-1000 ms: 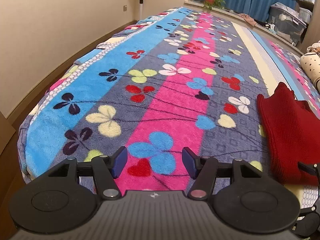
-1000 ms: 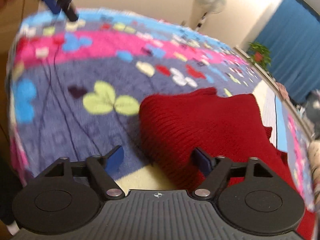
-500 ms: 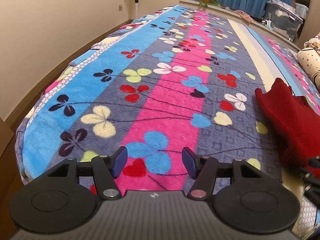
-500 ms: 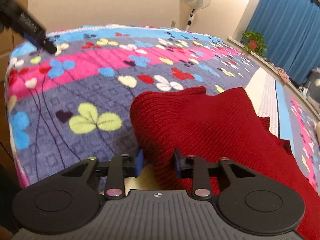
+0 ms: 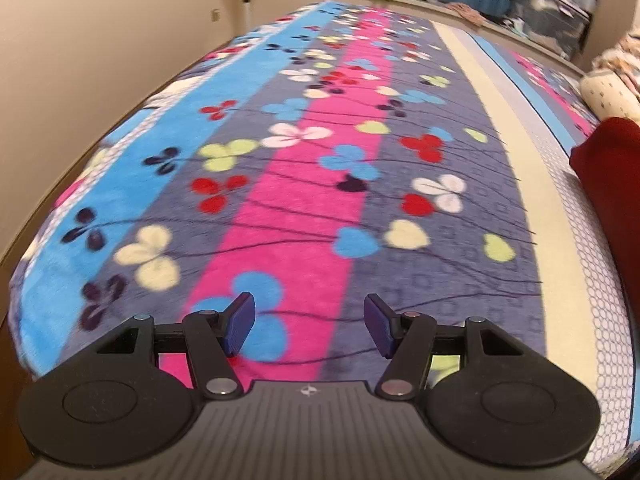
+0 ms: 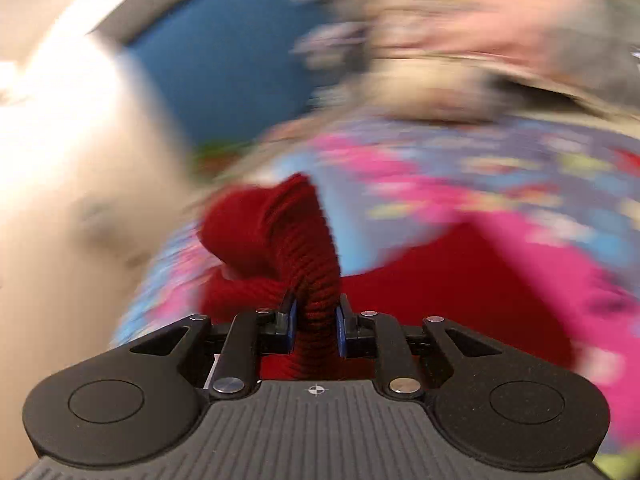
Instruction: Fold small clothes
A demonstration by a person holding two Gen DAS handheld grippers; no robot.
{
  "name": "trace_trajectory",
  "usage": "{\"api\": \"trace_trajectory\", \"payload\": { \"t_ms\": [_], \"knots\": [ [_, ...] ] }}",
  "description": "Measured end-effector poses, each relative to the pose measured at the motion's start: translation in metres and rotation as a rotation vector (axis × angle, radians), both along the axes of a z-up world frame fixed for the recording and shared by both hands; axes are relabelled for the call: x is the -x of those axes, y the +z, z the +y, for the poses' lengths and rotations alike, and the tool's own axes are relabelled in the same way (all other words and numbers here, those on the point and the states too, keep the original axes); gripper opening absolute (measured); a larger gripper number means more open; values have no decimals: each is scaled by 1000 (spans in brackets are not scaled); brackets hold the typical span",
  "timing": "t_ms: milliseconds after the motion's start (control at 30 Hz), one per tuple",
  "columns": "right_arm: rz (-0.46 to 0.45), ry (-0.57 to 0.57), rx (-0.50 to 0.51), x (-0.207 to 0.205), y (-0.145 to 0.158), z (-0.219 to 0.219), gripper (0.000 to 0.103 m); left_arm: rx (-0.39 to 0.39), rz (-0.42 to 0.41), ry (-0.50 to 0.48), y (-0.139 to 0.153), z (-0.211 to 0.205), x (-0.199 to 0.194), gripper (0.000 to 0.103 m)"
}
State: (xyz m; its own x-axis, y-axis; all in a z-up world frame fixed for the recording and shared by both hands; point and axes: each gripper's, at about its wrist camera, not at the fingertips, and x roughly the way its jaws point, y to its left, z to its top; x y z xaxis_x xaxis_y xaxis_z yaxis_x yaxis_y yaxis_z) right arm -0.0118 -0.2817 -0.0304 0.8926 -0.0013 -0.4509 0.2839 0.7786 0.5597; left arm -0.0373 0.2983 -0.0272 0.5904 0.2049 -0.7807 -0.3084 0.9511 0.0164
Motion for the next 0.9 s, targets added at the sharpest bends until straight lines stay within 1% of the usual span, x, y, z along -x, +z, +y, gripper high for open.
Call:
{"api": "trace_trajectory", "payload": {
  "t_ms": [33, 67, 100, 133, 167, 233, 333, 367, 400, 467, 533, 600, 633, 700, 767, 833, 867, 900],
  "knots": [
    [85, -29, -38, -3, -18, -20, 19, -6, 4, -17, 0, -9, -6, 66],
    [178, -66, -98, -4, -36, -40, 20, -11, 7, -33, 0, -17, -12, 66],
    [236, -128, -166, 1, -52, -57, 22, -15, 9, -47, 0, -25, -17, 66],
    [253, -157, -190, 7, -59, -66, 24, -19, 9, -65, 0, -35, -23, 66],
    [251, -159, -175, 11, -59, -69, 30, -21, 8, -81, 0, -44, -28, 66],
    [236, -151, -82, 18, -47, -73, 40, -24, 0, -120, 2, -66, -40, 66],
    [205, -145, 10, 28, -24, -84, 41, -31, -30, -181, 4, -99, -55, 66],
    [194, -124, 28, 27, -18, -87, 41, -35, -45, -206, 5, -110, -59, 66],
    [176, -73, 49, 24, -11, -89, 44, -42, -59, -228, 6, -120, -63, 66],
    [152, 67, 112, 12, 3, -92, 53, -65, -94, -279, 7, -143, -70, 66],
    [146, 228, 213, -5, 14, -86, 73, -86, -121, -324, 7, -166, -79, 66],
    [142, 348, 317, -24, 22, -79, 84, -97, -131, -359, 5, -185, -89, 66],
    [139, 391, 359, -32, 22, -76, 88, -96, -131, -369, 5, -192, -93, 67],
    [151, 413, 394, -51, 20, -75, 89, -78, -137, -382, 6, -205, -104, 75],
    [187, 389, 360, -70, 3, -86, 89, -63, -150, -384, 9, -216, -113, 83],
    [234, 398, 284, -86, -22, -100, 89, -37, -148, -387, 10, -229, -124, 84],
    [259, 400, 230, -91, -37, -108, 90, -19, -145, -389, 9, -235, -131, 84],
    [297, 394, 161, -96, -49, -116, 93, -4, -144, -391, 10, -240, -136, 84]
  ]
}}
